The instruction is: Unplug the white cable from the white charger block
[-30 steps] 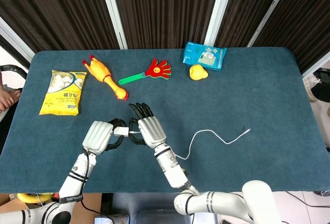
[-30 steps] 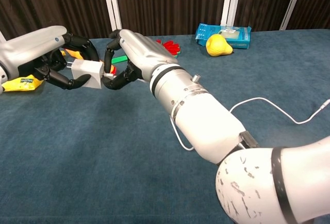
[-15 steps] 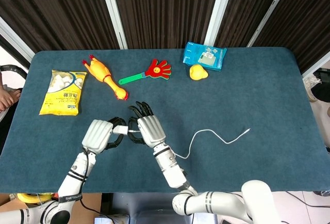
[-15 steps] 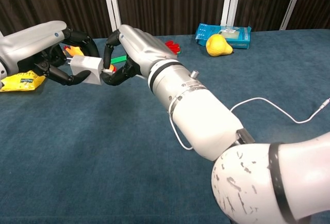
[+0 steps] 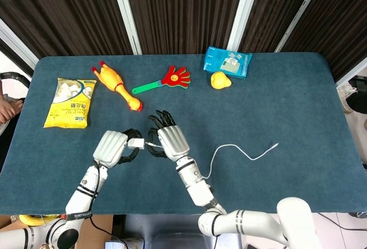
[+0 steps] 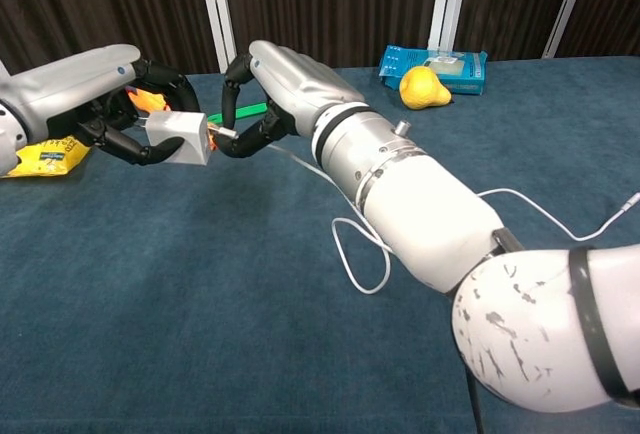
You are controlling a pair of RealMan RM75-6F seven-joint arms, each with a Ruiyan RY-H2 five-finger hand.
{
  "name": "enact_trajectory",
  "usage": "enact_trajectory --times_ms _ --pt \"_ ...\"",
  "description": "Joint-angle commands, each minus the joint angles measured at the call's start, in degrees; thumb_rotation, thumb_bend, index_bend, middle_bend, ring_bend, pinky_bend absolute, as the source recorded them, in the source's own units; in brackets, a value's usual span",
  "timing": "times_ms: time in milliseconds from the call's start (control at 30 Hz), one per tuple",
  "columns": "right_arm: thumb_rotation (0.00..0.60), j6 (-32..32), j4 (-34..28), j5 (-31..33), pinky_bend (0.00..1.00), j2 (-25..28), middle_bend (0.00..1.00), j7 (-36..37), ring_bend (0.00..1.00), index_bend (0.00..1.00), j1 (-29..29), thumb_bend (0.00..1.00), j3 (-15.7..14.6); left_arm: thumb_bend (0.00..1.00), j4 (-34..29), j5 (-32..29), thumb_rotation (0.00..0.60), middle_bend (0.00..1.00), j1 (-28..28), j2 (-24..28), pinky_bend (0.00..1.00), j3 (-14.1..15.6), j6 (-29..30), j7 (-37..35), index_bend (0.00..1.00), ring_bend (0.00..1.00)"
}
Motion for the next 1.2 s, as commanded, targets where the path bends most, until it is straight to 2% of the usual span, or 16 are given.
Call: enact_trajectory --times_ms 33,300,433,633,767,900,1000,1100,1200 --pt "0.600 -0.27 -0.03 0.15 0.03 0.64 0.26 -0.01 0.05 0.88 -0.19 0.65 -0.31 0.65 0.76 -0.11 0.600 0.77 -0.29 -0.40 1.00 -0.13 -0.16 -0.15 0.74 1.00" --pt "0.600 -0.50 -1.18 0.46 0.03 4.48 0.26 -0.37 0.05 0.88 -1.69 0.65 -1.38 0.65 3.15 -0.47 0.600 0.77 -1.17 -0.66 1.00 -1.25 -0.37 -0.77 0.74 1.00" --pt "0.600 -1.19 -1.44 0.92 0.03 8.13 0.26 -2.26 0.05 0.88 -3.67 0.65 -3.98 0.65 6.58 -1.60 0.600 0.77 -1.61 -1.04 1.00 -0.94 -2.50 -2.56 0.74 1.00" --pt "0.600 -3.13 3.94 2.31 0.03 12.06 0.26 -2.60 0.06 0.89 -7.44 0.65 -8.69 0.62 15.65 -2.54 0.600 0.77 -1.76 -4.82 1.00 1.55 -6.60 -6.56 0.73 1.00" --pt "0.600 -4.72 7.66 3.96 0.03 13.30 0.26 -3.24 0.06 0.89 -8.47 0.65 -9.65 0.61 20.95 -1.82 0.600 0.75 -2.03 -8.01 1.00 2.57 -8.08 -8.85 0.72 1.00" --pt "0.600 -6.39 10.87 4.87 0.03 13.21 0.26 -2.71 0.06 0.87 -8.80 0.65 -10.07 0.60 23.18 -0.98 0.600 0.72 -2.20 -9.49 1.00 2.82 -8.26 -9.72 0.71 1.00" --pt "0.600 -7.32 11.62 4.92 0.03 13.25 0.26 -1.53 0.06 0.74 -8.83 0.65 -10.01 0.59 23.71 -0.78 0.600 0.63 -2.29 -9.74 1.00 3.05 -8.66 -9.56 0.63 1.00" --pt "0.600 -8.76 11.16 5.67 0.03 13.78 0.25 -1.18 0.05 0.53 -8.79 0.63 -9.85 0.53 23.50 -0.75 0.600 0.40 -2.35 -9.44 1.00 3.09 -9.35 -10.13 0.40 0.99" --pt "0.600 -10.99 9.02 7.47 0.02 15.43 0.17 -2.20 0.01 0.31 -8.70 0.58 -9.76 0.50 22.55 -0.53 0.600 0.25 -2.36 -8.64 1.00 2.91 -9.78 -11.18 0.23 0.97"
